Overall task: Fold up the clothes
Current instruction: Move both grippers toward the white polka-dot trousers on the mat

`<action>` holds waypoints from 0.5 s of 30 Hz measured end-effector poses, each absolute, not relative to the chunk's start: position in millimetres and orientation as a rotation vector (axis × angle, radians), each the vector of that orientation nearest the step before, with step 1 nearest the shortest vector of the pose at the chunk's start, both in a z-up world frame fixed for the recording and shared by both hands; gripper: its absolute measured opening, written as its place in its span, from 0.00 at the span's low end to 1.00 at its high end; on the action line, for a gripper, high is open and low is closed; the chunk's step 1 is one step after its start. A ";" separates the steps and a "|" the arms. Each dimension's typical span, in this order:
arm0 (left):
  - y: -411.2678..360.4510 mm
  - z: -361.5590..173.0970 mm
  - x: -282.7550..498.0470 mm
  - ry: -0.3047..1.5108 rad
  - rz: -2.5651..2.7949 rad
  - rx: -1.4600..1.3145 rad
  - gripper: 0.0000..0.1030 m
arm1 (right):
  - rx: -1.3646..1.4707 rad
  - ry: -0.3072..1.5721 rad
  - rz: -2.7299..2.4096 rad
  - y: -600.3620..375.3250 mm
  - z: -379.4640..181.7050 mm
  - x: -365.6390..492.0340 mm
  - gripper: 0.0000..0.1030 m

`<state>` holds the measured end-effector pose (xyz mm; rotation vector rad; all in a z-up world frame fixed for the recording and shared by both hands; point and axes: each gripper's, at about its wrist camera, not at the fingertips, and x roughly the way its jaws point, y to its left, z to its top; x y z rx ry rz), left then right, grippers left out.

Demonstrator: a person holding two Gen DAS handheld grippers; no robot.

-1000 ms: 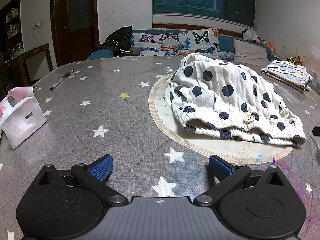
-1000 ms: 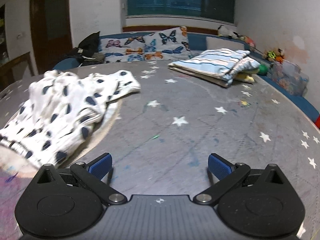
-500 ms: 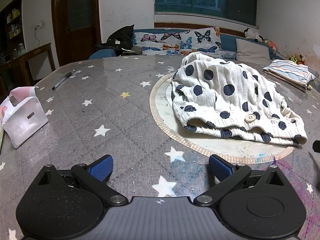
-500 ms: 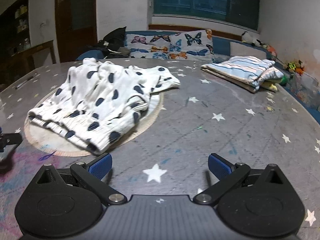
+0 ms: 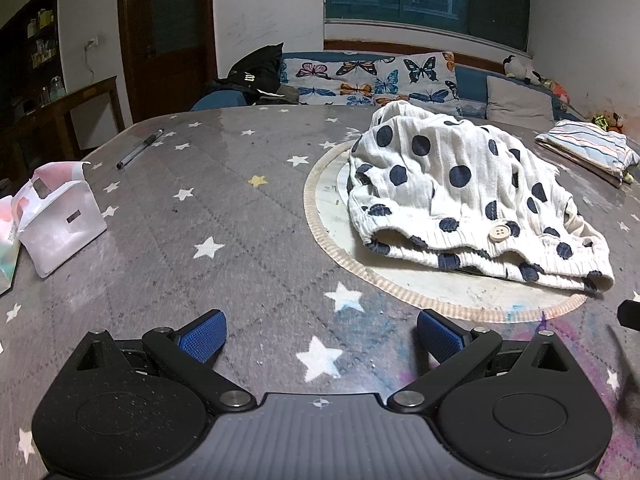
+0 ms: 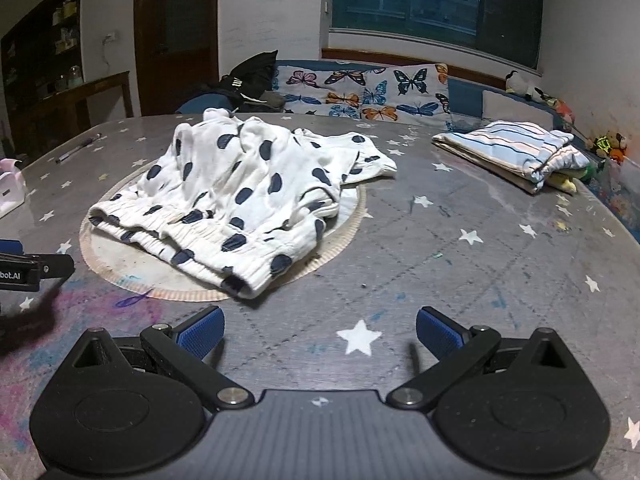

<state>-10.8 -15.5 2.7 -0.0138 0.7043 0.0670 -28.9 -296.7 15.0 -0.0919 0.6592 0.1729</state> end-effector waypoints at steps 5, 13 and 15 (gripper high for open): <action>-20.3 3.5 -13.4 0.715 0.072 -0.018 1.00 | -0.090 0.660 0.189 -292.6 14.9 -30.6 1.00; -31.0 5.9 -17.2 0.742 0.055 -0.013 1.00 | -0.086 0.663 0.212 -286.4 13.7 -33.0 1.00; -33.9 6.2 -18.6 0.746 0.050 -0.013 1.00 | -0.085 0.663 0.215 -285.4 13.3 -33.6 1.00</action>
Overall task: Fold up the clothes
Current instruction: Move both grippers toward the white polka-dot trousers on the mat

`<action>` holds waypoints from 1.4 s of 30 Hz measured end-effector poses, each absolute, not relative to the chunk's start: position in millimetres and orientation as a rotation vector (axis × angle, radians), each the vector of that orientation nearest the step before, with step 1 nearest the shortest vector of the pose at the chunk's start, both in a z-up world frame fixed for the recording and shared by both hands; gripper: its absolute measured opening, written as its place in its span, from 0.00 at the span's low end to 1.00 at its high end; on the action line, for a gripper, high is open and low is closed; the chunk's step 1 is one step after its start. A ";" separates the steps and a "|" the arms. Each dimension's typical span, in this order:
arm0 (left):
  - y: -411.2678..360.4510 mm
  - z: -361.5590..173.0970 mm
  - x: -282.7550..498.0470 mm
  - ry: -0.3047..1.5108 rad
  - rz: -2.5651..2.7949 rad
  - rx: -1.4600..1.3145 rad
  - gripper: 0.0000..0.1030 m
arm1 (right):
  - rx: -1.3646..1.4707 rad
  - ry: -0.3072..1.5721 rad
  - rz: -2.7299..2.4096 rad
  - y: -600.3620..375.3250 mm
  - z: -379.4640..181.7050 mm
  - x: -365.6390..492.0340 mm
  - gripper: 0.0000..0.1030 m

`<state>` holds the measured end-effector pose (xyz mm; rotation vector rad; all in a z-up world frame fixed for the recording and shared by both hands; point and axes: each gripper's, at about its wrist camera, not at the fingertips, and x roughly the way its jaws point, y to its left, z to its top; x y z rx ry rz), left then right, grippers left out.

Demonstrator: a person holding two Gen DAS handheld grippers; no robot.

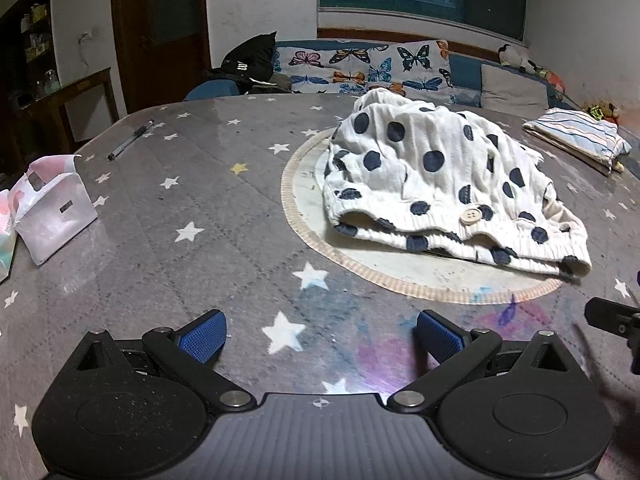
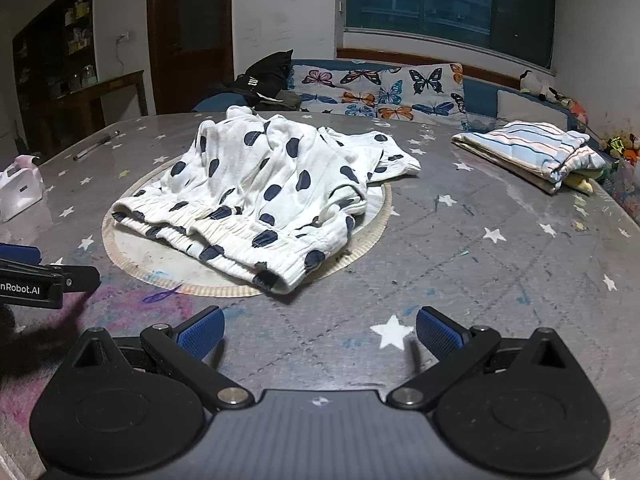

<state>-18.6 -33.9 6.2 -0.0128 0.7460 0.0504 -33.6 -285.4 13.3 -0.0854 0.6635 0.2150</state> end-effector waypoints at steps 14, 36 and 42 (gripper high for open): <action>-51.1 8.7 -19.4 0.765 0.003 -0.008 1.00 | -0.066 0.668 0.221 -281.2 12.7 -33.3 1.00; -58.4 13.3 -2.2 0.772 -0.042 -0.038 1.00 | -0.059 0.685 0.268 -272.7 11.8 -18.6 0.92; -58.6 20.1 10.0 0.753 -0.042 -0.033 1.00 | -0.058 0.679 0.288 -271.5 15.8 -9.4 0.87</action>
